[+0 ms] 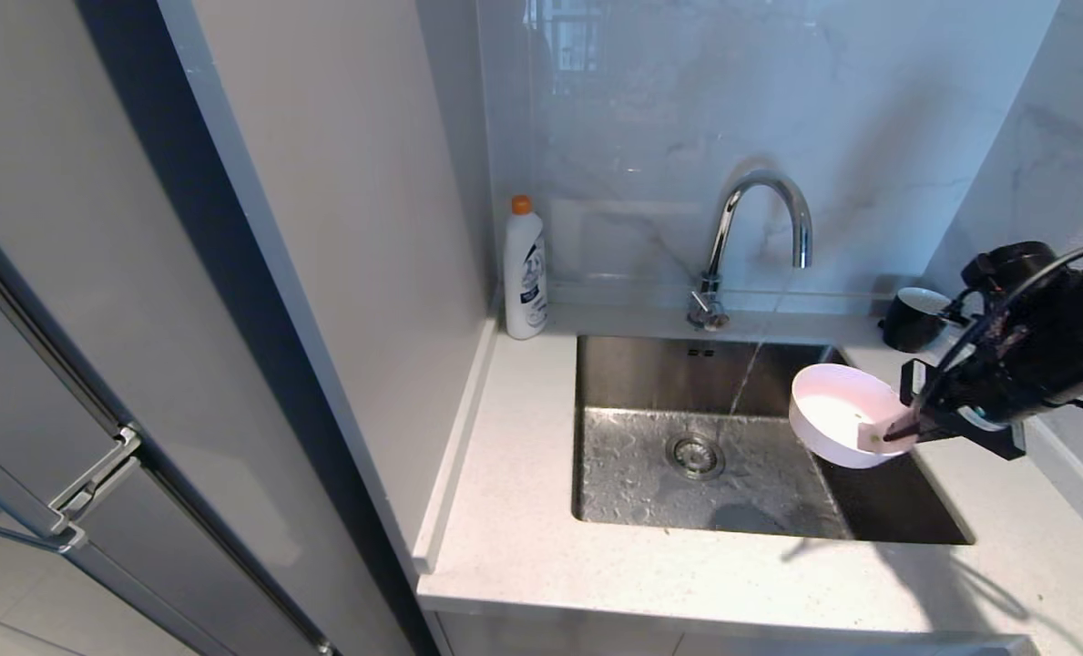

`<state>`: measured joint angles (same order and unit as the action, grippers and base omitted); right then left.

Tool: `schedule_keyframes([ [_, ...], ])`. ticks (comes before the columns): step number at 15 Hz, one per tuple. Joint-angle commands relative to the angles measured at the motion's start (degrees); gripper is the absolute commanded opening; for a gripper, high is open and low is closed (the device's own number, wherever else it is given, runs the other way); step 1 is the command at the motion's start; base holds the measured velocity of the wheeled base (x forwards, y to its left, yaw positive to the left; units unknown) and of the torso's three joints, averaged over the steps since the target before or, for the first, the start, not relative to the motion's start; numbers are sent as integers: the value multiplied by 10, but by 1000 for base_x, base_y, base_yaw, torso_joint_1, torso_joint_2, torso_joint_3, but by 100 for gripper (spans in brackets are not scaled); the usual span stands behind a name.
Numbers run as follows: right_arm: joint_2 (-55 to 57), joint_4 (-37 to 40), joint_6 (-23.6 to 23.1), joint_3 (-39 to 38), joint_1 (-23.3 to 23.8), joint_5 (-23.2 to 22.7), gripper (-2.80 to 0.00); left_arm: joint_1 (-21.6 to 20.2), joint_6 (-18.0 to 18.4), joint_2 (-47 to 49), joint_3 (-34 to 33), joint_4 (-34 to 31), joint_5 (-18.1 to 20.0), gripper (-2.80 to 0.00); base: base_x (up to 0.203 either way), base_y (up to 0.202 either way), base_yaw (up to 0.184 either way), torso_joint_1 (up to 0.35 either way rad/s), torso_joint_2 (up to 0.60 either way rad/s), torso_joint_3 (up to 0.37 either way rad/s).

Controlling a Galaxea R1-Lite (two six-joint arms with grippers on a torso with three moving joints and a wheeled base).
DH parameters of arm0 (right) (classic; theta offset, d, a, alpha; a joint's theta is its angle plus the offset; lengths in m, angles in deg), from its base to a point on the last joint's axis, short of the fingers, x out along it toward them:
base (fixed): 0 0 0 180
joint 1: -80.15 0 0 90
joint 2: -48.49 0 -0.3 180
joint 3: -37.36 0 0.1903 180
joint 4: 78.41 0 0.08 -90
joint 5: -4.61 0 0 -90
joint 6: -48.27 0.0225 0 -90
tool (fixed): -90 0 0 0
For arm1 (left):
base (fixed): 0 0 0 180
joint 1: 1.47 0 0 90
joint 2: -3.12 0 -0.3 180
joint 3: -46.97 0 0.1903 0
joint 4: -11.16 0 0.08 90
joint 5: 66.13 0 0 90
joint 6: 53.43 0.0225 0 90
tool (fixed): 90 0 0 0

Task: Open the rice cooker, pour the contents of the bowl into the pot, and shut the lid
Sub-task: Fill a bowl with water from the tap

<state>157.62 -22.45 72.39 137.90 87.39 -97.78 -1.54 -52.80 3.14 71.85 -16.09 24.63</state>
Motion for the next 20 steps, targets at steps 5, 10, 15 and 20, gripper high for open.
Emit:
schedule_keyframes([
  [5, 163, 22, 88, 204, -51, 42, -280, 0, 0, 1, 0, 0, 0, -280, 0, 0, 0, 0, 0, 0],
  [10, 250, 51, 148, 337, -53, 55, -280, 0, 0, 1, 0, 0, 0, -280, 0, 0, 0, 0, 0, 0],
  [15, 273, -24, 201, 341, -36, 69, -280, 0, 0, 1, 0, 0, 0, -280, 0, 0, 0, 0, 0, 0],
  [20, 274, -69, 247, 340, -38, 67, -280, 0, 0, 1, 0, 0, -1, -280, 0, 0, 0, 0, 0, 0],
])
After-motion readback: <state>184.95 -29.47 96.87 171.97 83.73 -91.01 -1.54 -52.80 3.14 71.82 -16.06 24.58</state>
